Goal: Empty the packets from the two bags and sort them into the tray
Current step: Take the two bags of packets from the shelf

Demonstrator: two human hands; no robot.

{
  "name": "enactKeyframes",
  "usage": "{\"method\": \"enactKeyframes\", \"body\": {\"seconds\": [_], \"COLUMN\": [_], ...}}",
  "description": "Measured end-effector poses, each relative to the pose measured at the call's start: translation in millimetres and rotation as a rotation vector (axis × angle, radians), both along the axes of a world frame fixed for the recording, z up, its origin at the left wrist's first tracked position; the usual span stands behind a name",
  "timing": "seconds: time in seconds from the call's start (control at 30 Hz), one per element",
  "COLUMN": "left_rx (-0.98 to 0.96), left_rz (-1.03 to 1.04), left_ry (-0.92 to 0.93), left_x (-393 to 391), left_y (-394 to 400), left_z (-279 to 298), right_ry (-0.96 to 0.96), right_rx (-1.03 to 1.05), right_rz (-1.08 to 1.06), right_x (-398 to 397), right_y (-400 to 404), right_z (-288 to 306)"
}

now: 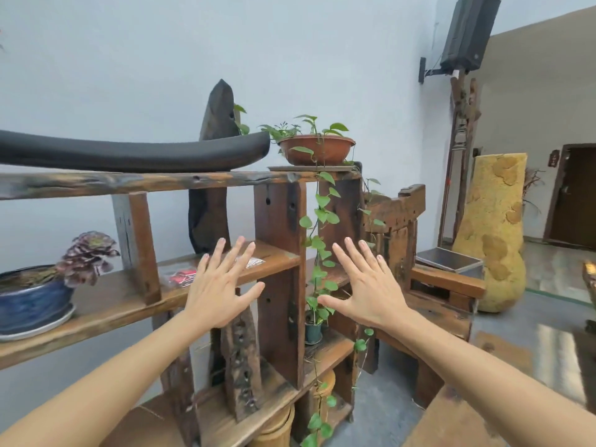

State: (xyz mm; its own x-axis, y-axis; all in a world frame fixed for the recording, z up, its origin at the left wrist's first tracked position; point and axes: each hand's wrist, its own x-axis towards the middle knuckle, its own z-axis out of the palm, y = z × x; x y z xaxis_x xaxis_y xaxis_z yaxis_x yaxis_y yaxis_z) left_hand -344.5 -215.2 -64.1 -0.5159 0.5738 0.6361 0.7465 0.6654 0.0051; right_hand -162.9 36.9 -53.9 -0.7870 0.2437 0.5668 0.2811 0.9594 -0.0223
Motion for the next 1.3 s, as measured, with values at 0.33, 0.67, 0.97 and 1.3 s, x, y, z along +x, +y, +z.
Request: {"method": "enactKeyframes", "body": {"seconds": [0.33,0.67,0.97,1.3], "left_rx": [-0.062,-0.152,-0.098,-0.225], "left_rz": [0.122,0.188,0.316,0.511], "left_ry": [-0.131,-0.225,-0.431,-0.635], "left_x": [-71,-130,-175,-246], "left_y": [-41,-40,-18,6], "left_z": [-20,-19,4,63], "right_ry": [-0.029,-0.132,-0.284,-0.554], "right_rx": [-0.043,-0.035,0.006,-0.126], "right_rz": [0.148,0.381,0.639,0.793], "right_x": [-94,-213,-331,-429], "right_y": [-25,-6,31,53], "right_z": [-8,-10,3,33]}}
